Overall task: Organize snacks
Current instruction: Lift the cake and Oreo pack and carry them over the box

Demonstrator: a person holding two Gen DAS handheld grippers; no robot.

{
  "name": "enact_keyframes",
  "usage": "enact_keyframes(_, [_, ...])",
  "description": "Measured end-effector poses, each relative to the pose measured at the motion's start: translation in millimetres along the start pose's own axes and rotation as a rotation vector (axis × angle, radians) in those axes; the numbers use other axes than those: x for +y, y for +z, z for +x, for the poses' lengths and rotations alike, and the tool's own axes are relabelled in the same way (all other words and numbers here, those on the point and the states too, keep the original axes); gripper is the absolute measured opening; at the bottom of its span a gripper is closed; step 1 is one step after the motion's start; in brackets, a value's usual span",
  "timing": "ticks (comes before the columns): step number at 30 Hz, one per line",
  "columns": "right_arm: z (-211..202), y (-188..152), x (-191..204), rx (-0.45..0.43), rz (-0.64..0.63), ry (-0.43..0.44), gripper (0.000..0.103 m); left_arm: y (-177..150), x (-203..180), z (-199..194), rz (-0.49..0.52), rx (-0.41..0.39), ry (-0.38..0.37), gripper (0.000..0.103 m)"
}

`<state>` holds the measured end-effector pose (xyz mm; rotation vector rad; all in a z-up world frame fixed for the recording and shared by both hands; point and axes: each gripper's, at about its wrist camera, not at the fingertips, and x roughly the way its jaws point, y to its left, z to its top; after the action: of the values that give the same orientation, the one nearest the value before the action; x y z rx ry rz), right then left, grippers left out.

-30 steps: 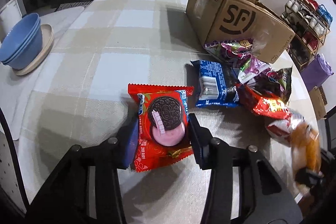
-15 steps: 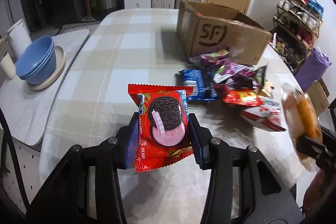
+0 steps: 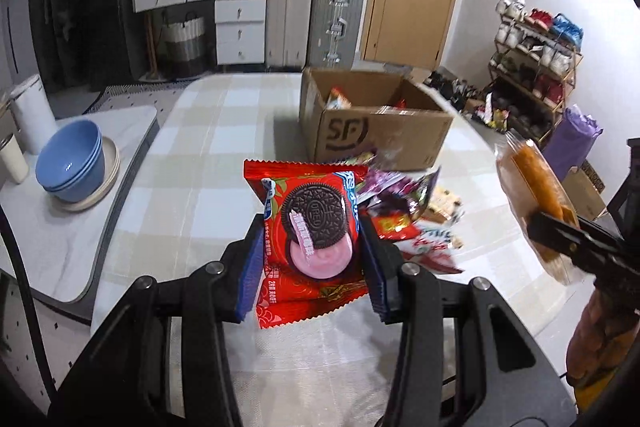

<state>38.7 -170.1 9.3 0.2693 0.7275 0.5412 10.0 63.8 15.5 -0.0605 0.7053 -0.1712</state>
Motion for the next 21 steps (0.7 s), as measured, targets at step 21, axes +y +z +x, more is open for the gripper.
enact_keyframes(21, [26,26,-26,0.02,0.054,-0.043,0.036,28,-21,18,0.056,0.015,-0.091,0.041])
